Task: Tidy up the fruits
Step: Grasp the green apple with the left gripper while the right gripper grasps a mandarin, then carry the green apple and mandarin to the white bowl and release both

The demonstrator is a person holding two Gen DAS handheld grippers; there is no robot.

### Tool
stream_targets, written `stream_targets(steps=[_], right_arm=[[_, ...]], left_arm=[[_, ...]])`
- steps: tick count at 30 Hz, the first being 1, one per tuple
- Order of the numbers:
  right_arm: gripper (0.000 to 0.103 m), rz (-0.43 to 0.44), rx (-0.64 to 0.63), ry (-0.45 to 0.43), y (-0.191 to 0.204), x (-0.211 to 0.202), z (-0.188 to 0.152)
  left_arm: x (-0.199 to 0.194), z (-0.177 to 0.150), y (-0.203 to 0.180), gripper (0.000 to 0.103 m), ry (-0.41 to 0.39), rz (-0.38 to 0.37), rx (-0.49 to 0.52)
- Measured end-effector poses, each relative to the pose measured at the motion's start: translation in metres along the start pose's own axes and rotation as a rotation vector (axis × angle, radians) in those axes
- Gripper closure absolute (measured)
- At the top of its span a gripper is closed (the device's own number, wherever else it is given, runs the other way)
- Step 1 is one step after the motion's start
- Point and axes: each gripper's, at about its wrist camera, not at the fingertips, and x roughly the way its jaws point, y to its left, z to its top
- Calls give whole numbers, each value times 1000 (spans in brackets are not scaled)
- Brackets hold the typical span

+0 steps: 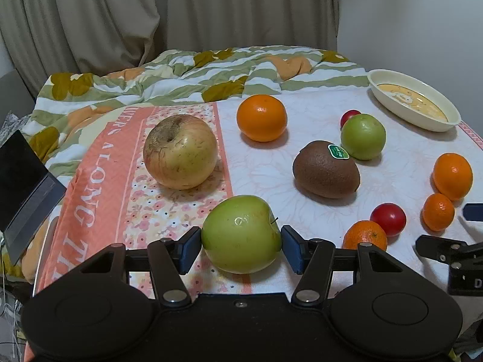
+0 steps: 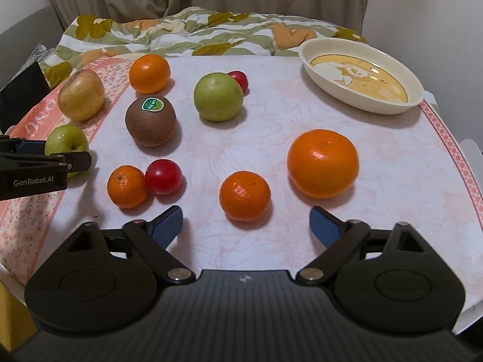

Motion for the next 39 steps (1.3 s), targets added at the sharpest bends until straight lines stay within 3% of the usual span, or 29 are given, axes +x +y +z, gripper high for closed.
stream_targets(steps=[4,7,10,11,19,28,39], right_arm=[[12,-2,4,-10,2,5,1],[25,-4,11,-16,3,7,2],[40,-7,17,-14,3,9,5],[51,-7,18,-13,2,9,5],[51,-14,21,-20,4,-1,8],[51,-12,44,-74,-5,-41,25],[51,5,52,-129,-73,-96,59]], left_arm=[[-1,-2,0,41,-8,-9,11],[-2,-3,1,41,-9,-15,13],[-4,-4,2,42,-10,-21,12],[-4,-4,2,42,-10,-22,14],[-17,-6,7,42,-21,-42,-5],[-61,10,-3,42,-93,-56,-21],[-110,51,-51,42,-142,-32,-105]])
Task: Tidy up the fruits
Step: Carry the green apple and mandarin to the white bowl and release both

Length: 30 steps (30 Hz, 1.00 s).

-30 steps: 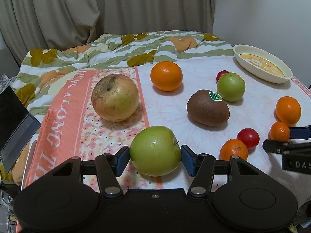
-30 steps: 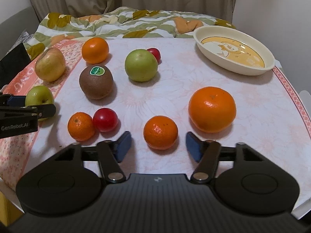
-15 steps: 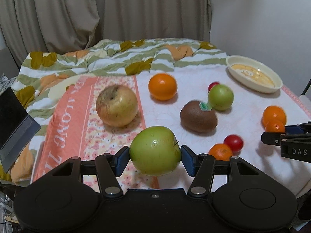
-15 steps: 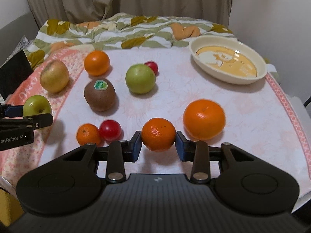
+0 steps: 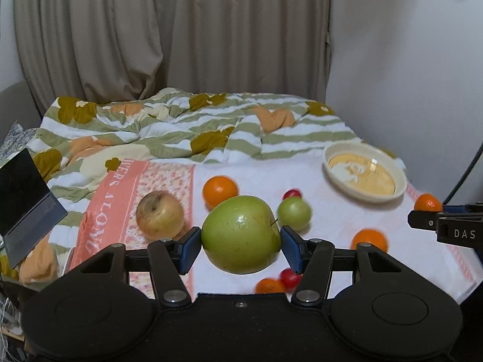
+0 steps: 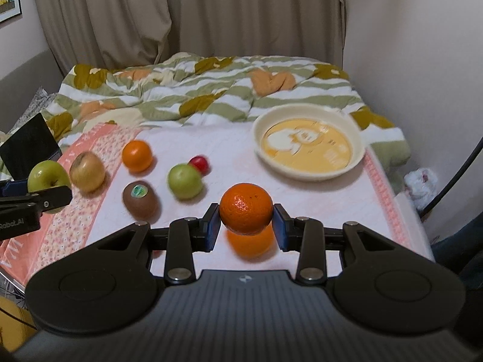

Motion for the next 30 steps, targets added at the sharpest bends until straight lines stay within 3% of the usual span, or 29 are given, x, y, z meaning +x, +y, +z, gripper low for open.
stream_targets(steps=[7,13,19,30], right_arm=[[51,50,-51,-10,-64,-1,37],[51,69,-92,-34,-114,22,70],[51,63,-93,-28,-146,60,94],[51,50,-12,-1,-189,129,133]], left_arm=[[3,26,-50,42,-40,43,-87],[32,51,-90,42,-73,37,-120],[77,78,-121,42,-80,3,-96],[167,113,-164,42,-15,-84,45]])
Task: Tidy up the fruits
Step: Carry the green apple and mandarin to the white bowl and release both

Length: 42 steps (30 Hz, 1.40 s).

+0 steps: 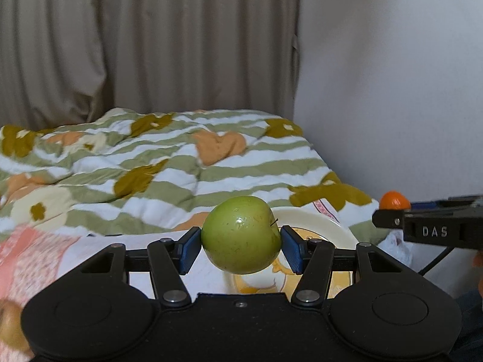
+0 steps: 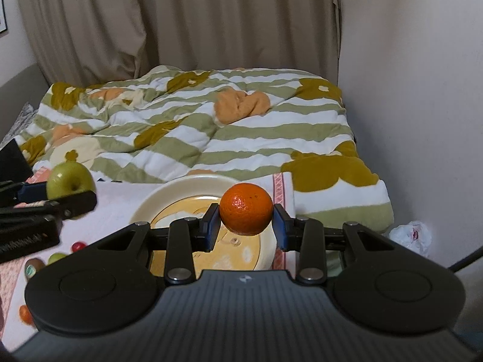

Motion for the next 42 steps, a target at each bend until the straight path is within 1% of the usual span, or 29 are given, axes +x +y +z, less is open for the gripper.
stream_targets(steps=[9,13,16,23,24,25,27,29,34,38,42], right_arm=[[51,-13,35,40,-15,40,9],[51,-22,48,60,-19,52,9],[51,-31,55,69,-23,58,9],[51,-42,69,87,-34,65,10],[51,-42,72,86,-35,66,11],[51,-44,73,84,-36,66,12],[51,-53,61,77,-37,65,14],[51,-46,56,79,-39,66,16],[51,-15,39,86,-38,68,18],[51,27,-11,98,-25,74,16],[51,65,-80,117,-7,84,10]], left_arm=[[79,2,-19,42,91,-51,116],[106,2,-28,42,121,-64,179],[121,0,-33,42,140,-77,206],[138,-4,-44,40,165,-81,277],[137,-5,-46,32,163,-69,295],[135,-5,-47,16,145,-48,314],[124,-4,-48,0,99,-8,337],[117,-2,-43,0,90,-17,328],[100,5,-21,0,128,-24,243],[89,7,-3,0,148,-4,181],[74,7,12,0,141,7,118]])
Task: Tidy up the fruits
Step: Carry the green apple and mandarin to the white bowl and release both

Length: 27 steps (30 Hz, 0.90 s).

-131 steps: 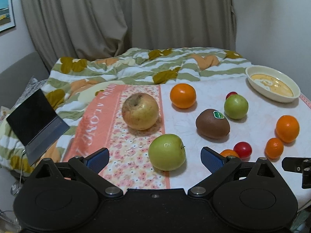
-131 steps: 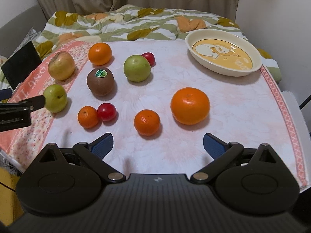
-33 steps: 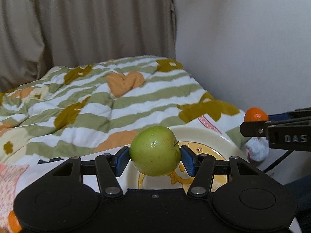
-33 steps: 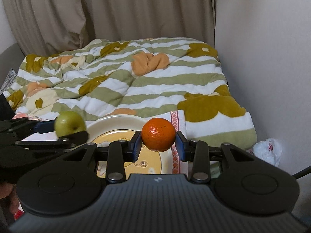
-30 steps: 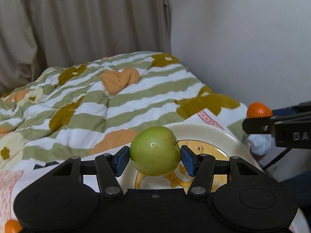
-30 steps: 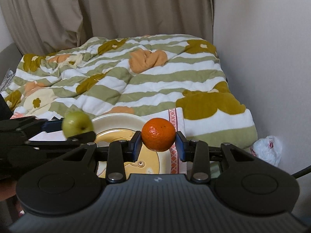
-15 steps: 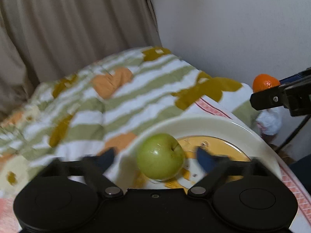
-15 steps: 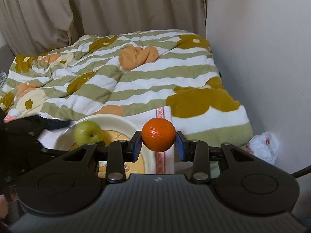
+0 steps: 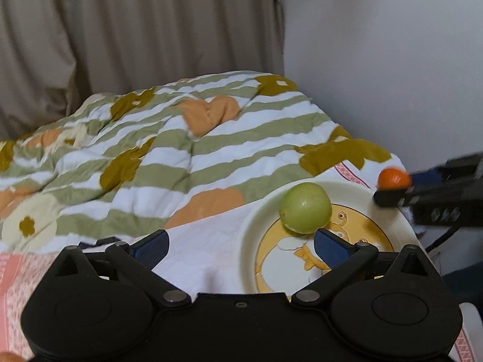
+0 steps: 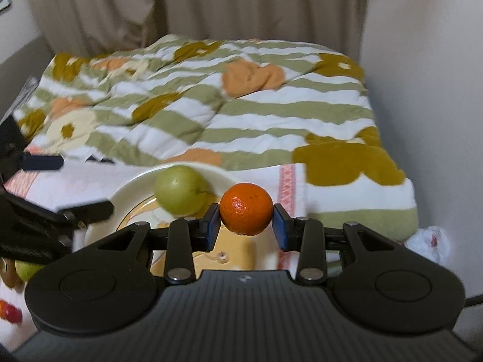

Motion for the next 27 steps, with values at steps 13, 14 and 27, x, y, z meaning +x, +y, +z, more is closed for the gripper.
stream_targets(steps=[13,14,27], right_arm=[[49,25,-163,12,29,42,-16],[41,23,-175,1,30,42,-17],[0,-18,-165,-95,31,-8,-22]], left_arm=[[-17,-23,13,0,16,48,-48],[-18,-24,14,0,15,50,-51],[-53,-27,9,0,-34,91,-63]])
